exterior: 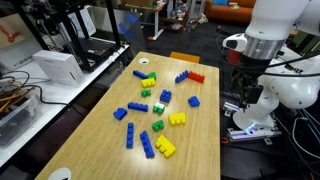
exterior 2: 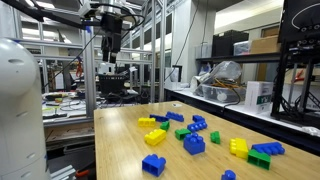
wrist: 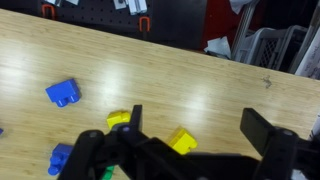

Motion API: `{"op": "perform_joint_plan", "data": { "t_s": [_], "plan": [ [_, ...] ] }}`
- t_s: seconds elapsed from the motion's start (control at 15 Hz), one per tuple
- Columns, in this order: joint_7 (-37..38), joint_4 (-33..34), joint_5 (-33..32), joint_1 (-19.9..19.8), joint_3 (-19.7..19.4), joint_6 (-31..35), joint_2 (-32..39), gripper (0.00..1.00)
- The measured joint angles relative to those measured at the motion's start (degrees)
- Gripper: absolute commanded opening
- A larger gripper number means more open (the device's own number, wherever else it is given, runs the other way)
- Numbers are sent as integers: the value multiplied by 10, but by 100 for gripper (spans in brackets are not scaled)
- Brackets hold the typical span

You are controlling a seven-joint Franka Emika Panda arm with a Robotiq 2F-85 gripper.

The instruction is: Pick up the green block from the table and put it on the blue block

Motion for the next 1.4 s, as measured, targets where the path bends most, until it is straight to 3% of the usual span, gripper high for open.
{"op": "perform_joint_plan", "data": {
  "t_s": [0.87, 1.13, 1.4],
  "plan": [
    [-5, 1, -7, -10, -2, 16, 5, 100],
    [-50, 20, -42, -48, -39, 74, 56, 100],
    [-133, 73, -69, -57, -82, 87, 141, 100]
  ]
}}
